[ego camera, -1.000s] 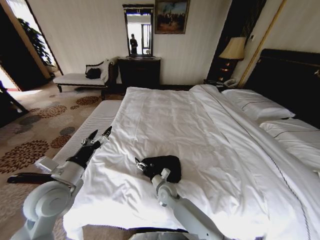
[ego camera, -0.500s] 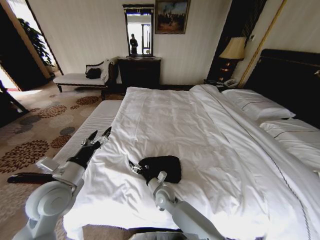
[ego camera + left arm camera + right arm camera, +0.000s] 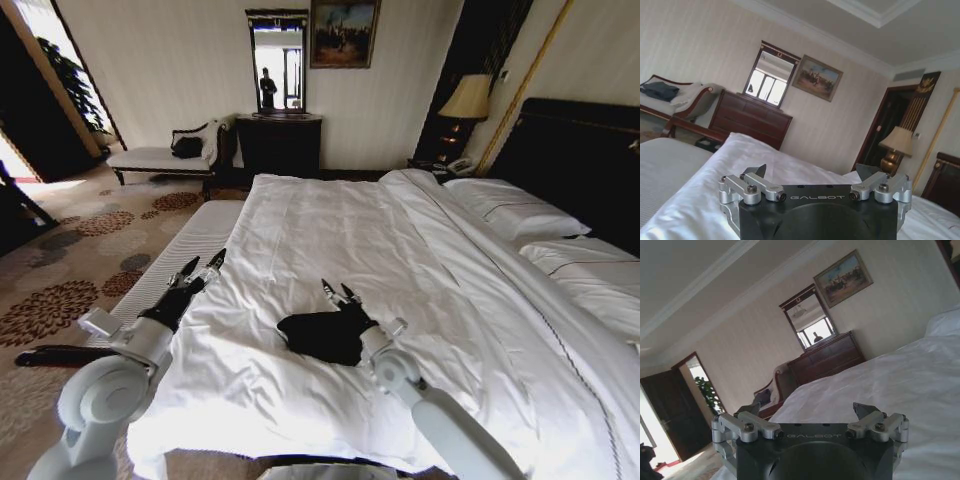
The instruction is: Fold the clothes on the bed.
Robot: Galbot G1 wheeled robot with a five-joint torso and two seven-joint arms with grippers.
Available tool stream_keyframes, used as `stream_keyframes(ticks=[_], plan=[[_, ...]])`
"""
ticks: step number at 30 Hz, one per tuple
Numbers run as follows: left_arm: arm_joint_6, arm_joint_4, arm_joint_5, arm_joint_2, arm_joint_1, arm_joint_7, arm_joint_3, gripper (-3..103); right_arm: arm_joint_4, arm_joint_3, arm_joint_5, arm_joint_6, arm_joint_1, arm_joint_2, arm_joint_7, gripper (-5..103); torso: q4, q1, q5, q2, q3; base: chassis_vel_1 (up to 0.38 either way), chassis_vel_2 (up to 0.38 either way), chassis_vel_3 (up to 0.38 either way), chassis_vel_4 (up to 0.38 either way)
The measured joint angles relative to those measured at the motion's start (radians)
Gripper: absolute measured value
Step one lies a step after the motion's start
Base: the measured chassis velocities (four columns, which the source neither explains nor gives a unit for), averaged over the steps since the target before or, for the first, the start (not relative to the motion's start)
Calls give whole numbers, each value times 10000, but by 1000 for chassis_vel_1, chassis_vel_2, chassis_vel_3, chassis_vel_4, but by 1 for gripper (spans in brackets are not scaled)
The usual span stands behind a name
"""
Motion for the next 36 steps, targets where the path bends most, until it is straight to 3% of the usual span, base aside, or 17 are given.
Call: stream_keyframes(ticks=[3, 6, 7, 11, 13, 15, 18, 21, 23, 30, 36], plan=[[130, 509, 951, 211, 80, -119, 134, 100, -154, 1294, -986, -472, -538, -292, 733, 100, 3, 0, -1, 0, 0, 0, 0, 0, 0], [-172, 1138, 2274, 372, 255, -473, 289, 100, 11, 2626, -2322, -527, -1574, -448, 739, 100, -3, -1, 0, 0, -1, 0, 0, 0, 0], [-172, 1138, 2274, 372, 255, -473, 289, 100, 11, 2626, -2322, -527, -1574, -448, 739, 100, -3, -1, 0, 0, -1, 0, 0, 0, 0], [-1095, 1312, 3770, 246, 630, -651, 320, 100, 958, 4335, -3061, 123, -3024, -403, 449, 100, 1, -1, -3, 0, -2, 0, 0, 0, 0], [-1154, 1283, 3842, 218, 671, -640, 310, 100, 1090, 4481, -3119, 209, -3171, -389, 423, 100, 2, -1, -2, 0, -1, 0, 0, 0, 0], [-1651, 694, 4334, -145, 1185, -569, 217, 100, 2268, 5674, -3706, 532, -4365, -204, 236, 100, 6, -1, -3, 0, -3, 0, 0, 0, 0], [-1789, 182, 4524, -386, 1538, -565, 172, 100, 2998, 6319, -4179, 672, -5190, -11, 4, 100, 0, -2, -4, 2, -3, 0, 0, 0, 0], [-1907, -674, 4714, -773, 2076, -347, 148, 100, 4048, 6970, -4769, 774, -6245, 442, -176, 100, -1, -3, -4, 3, -5, 0, 0, 0, 0], [-2040, -1369, 5120, -1081, 2595, 53, 224, 100, 4826, 7349, -5158, 737, -7040, 1142, -149, 100, 6, -3, -3, 4, -5, 0, 0, 0, 0], [-2030, -1772, 5165, -947, 3253, 322, 408, 100, 5653, 7807, -5481, 842, -8256, 2608, -32, 100, 1, -2, -3, 4, -3, 0, 0, 0, 0], [-1898, -1686, 5125, -711, 3383, 129, 465, 100, 5653, 7664, -5965, 510, -8542, 2922, 367, 100, 3, -3, -6, 4, -3, 0, 0, 0, 0]])
